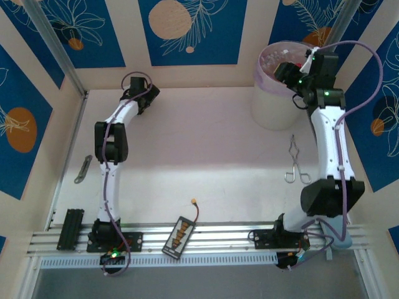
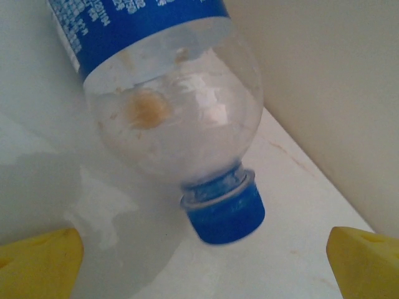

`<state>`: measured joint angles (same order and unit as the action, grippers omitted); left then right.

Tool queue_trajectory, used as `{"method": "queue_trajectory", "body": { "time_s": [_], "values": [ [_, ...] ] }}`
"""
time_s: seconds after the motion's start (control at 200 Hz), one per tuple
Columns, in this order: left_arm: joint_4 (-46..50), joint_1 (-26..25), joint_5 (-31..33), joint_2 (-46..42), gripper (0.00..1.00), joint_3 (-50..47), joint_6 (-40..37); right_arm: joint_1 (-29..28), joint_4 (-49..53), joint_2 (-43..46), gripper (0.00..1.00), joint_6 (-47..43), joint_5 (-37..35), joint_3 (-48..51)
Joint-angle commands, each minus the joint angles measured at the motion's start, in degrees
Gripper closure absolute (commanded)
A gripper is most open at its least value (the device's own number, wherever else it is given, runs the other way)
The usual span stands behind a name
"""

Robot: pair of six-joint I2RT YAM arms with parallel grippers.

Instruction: Put the plastic bottles in the bin

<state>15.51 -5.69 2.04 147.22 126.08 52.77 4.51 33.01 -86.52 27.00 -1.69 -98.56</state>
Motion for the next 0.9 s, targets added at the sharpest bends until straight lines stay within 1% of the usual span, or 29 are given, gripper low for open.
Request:
{"method": "queue_trajectory", "body": {
  "time_s": [0.0,0.12,0.205,0.255,0.35,0.555,0.76,0.835,0.895],
  "values": [
    [0.09,0.7,3.07,2.87,0.0,4.18,4.01,-1.89,-3.08,4.42,0.36,-1.16,-1.25,3.85],
    [-1.88,0.85,5.13,4.72,0.01,5.2,7.23,-3.28,-3.1,7.81,0.36,-0.99,-1.54,8.26],
    [-4.33,0.87,4.32,6.18,0.03,5.54,9.96,-4.48,-3.19,10.09,0.36,-1.28,-1.98,10.53],
    [-4.02,0.81,3.81,7.37,0.03,7.15,10.77,-5.33,-3.14,11.35,0.36,-1.75,-3.12,11.37],
    [-3.54,0.84,3.07,9.51,0.03,9.99,12.27,-6.24,-3.24,13.04,0.36,-2.28,-3.82,12.33],
    [-3.19,0.82,3.14,10.94,0.05,10.24,15.04,-7.06,-3.79,13.93,0.36,-3.2,-5.43,12.78],
    [-4.21,0.87,2.78,12.3,0.15,10.22,17.68,-7.15,-4.45,14.35,0.36,-4.0,-6.2,13.13],
    [-4.39,0.93,3.12,12.64,0.23,10.45,17.88,-7.09,-4.54,14.36,0.36,-4.26,-6.39,13.44],
    [-4.04,1.03,3.23,12.99,0.27,10.82,17.83,-7.06,-4.51,14.41,0.36,-4.5,-6.56,13.71]
  ]
}}
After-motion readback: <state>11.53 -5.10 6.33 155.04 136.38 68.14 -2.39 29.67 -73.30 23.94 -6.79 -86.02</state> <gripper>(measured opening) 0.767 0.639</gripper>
